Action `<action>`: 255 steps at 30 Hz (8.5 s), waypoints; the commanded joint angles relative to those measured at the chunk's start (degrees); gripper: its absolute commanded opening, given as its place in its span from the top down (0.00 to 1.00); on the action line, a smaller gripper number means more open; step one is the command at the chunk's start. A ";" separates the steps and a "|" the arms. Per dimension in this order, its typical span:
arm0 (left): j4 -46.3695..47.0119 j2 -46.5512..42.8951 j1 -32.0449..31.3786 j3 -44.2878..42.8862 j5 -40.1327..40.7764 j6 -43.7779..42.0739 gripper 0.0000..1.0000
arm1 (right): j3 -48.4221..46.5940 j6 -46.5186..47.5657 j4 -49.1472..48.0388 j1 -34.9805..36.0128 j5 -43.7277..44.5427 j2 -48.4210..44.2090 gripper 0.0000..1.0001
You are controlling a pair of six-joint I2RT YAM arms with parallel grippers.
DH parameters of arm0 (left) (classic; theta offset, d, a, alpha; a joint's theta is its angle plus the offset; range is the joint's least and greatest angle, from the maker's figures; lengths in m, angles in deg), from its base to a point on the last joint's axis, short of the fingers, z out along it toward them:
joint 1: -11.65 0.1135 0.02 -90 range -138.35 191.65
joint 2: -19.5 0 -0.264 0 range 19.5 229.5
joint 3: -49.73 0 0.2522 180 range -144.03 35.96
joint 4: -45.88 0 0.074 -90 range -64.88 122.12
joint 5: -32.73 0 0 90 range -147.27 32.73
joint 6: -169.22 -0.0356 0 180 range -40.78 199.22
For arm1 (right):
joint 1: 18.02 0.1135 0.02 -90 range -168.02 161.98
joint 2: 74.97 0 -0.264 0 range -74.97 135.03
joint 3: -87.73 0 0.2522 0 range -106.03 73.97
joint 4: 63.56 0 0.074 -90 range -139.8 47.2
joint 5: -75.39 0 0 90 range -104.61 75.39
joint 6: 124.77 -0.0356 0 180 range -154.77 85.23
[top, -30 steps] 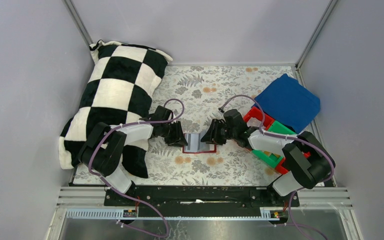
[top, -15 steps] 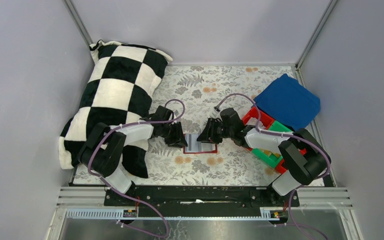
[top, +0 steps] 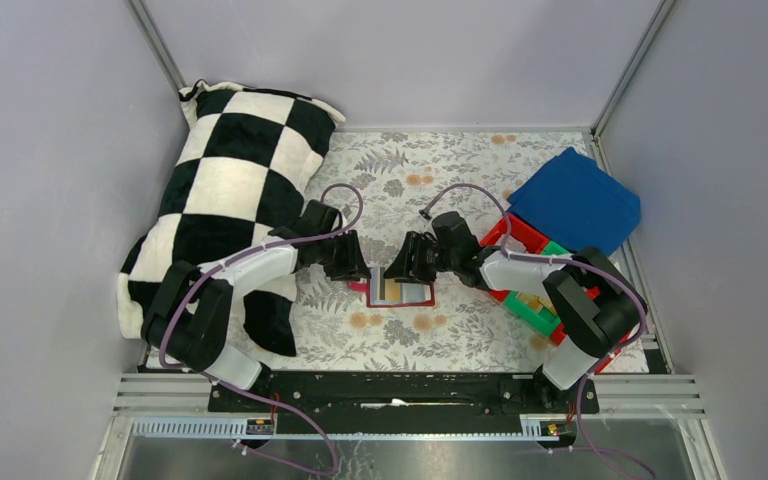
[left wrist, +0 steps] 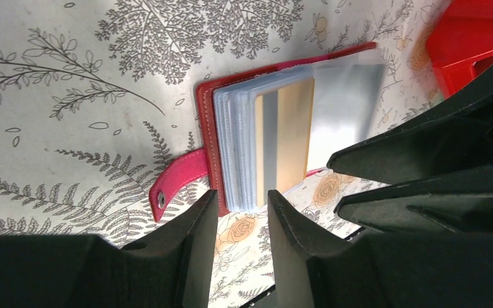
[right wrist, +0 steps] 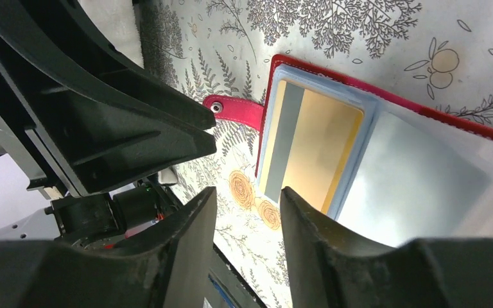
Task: Take the credit cards out of the card holder
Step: Remove the credit card from the card holder, then place the credit card in the storage box.
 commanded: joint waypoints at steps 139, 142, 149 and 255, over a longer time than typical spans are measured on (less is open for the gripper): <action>17.52 -9.30 1.92 1.62 -25.11 2.36 0.51 | 5.84 0.56 2.55 -8.41 -0.83 -25.58 1.00; 23.69 -9.99 2.83 3.94 -27.93 6.32 0.46 | 5.89 -1.78 -0.58 -8.44 -2.88 -25.59 1.00; 35.10 -10.43 3.69 7.07 -32.35 14.47 0.44 | 7.17 -5.95 -8.13 -8.35 -6.84 -25.30 1.00; -7.09 -15.90 7.41 -7.92 -6.35 -9.71 0.52 | -9.81 8.43 61.36 -29.08 60.31 -8.53 0.74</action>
